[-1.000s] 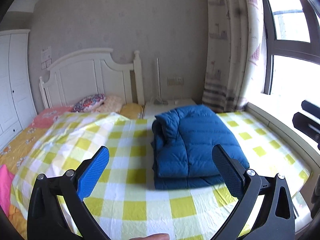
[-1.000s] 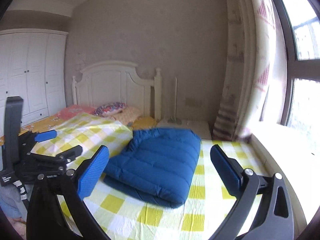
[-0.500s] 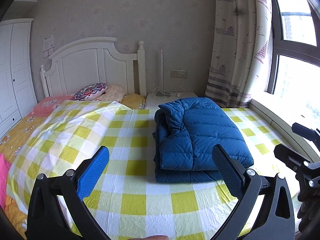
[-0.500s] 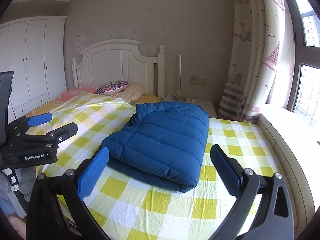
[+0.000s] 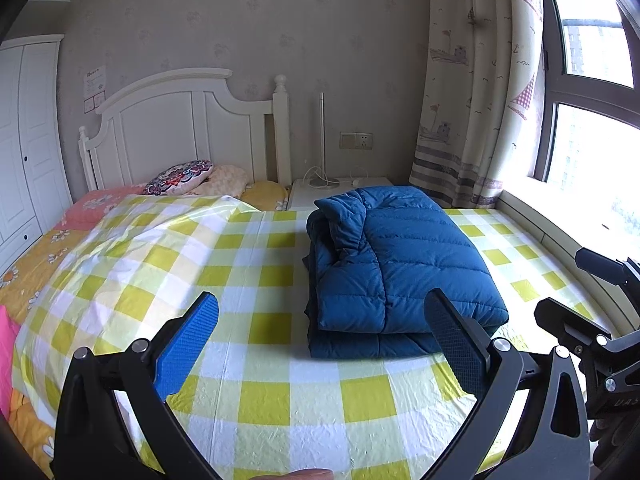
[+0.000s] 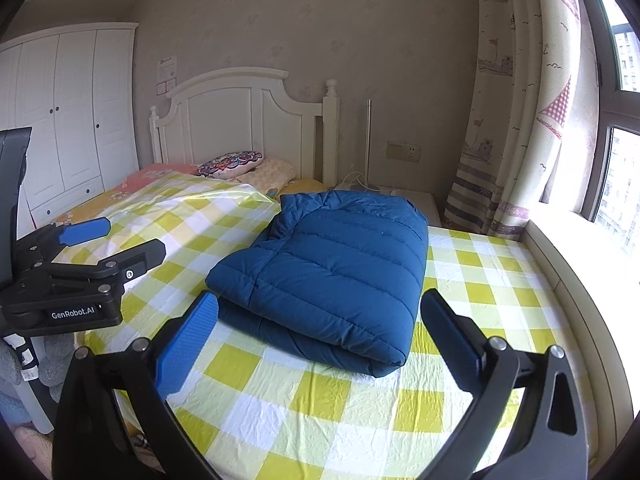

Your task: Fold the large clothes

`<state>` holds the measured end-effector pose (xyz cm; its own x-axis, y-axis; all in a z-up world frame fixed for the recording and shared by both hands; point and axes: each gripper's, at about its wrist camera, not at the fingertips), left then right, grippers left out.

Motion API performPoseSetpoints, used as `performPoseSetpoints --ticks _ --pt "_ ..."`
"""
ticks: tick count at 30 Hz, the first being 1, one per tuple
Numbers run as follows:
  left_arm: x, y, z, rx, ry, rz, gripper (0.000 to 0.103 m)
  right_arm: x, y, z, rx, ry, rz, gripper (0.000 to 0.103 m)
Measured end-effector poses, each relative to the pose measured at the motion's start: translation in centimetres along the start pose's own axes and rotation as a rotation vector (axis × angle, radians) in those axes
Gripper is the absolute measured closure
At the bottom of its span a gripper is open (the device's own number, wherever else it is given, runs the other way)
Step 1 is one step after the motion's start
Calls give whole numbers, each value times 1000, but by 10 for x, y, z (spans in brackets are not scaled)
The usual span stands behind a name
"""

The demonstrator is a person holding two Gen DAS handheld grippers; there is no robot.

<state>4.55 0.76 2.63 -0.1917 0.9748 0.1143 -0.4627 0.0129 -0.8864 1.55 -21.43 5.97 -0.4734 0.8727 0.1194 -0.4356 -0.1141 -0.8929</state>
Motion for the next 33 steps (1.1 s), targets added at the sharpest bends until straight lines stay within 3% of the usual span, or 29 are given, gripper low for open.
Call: performPoseSetpoints --ticks 21,33 --pt "-1 4 -2 3 -3 -4 4 2 2 -4 6 -1 -3 3" --pt "-7 2 15 -62 -16 -27 4 4 3 -4 3 -3 -1 3"
Point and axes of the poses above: each gripper's, at about its wrist camera, not at the fingertips, and z roughly against the way its jaws point, x to its left, y to its underside, and after that the axes turned 13 degrees about -y, right-handed
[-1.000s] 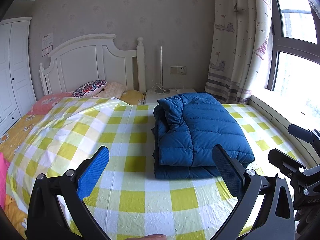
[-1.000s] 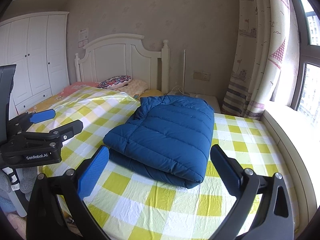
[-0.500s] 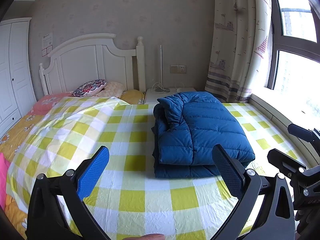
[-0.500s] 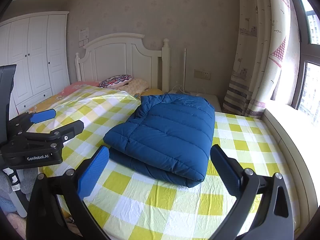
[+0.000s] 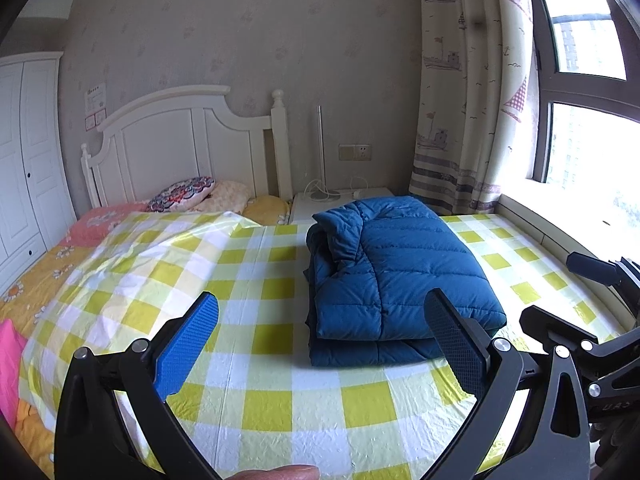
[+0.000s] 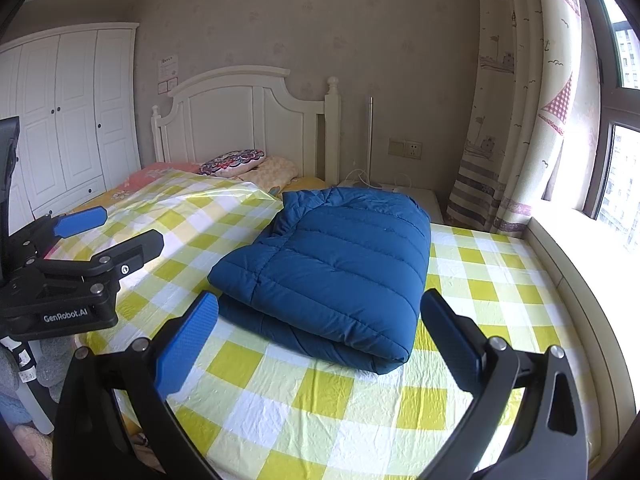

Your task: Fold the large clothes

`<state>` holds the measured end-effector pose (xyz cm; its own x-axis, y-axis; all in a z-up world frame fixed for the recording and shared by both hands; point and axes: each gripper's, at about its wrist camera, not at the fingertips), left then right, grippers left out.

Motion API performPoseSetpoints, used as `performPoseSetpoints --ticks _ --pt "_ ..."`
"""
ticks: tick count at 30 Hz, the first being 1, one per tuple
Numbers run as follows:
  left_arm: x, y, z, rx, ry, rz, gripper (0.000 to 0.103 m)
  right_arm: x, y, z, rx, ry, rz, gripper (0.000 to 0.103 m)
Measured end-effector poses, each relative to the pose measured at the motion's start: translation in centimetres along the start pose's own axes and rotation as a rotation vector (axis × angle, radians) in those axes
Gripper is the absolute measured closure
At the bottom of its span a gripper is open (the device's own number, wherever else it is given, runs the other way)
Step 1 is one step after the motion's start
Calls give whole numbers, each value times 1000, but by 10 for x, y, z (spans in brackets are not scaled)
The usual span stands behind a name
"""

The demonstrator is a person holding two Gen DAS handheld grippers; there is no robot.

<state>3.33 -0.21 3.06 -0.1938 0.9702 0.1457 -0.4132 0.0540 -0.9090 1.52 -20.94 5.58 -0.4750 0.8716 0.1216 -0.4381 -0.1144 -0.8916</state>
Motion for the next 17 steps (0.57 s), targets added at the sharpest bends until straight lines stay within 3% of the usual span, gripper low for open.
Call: performPoseSetpoints --ticks 8,13,15,17 --pt "-6 7 -4 -33 46 31 4 -5 9 -9 24 -7 -15 3" --pt "-7 19 -71 214 126 -39 4 -29 24 -31 96 11 -51 3" --pt "19 18 -112 278 66 -27 4 -54 25 -33 118 43 -74 3" --pt "60 11 -156 334 -12 -4 4 -96 21 -24 128 139 -101 3"
Point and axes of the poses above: each gripper's, at about its wrist camera, not at the fingertips, and z roughly against the way its jaws point, x to its left, y to its underside, and after that the axes turned 13 degrees about -y, right-handed
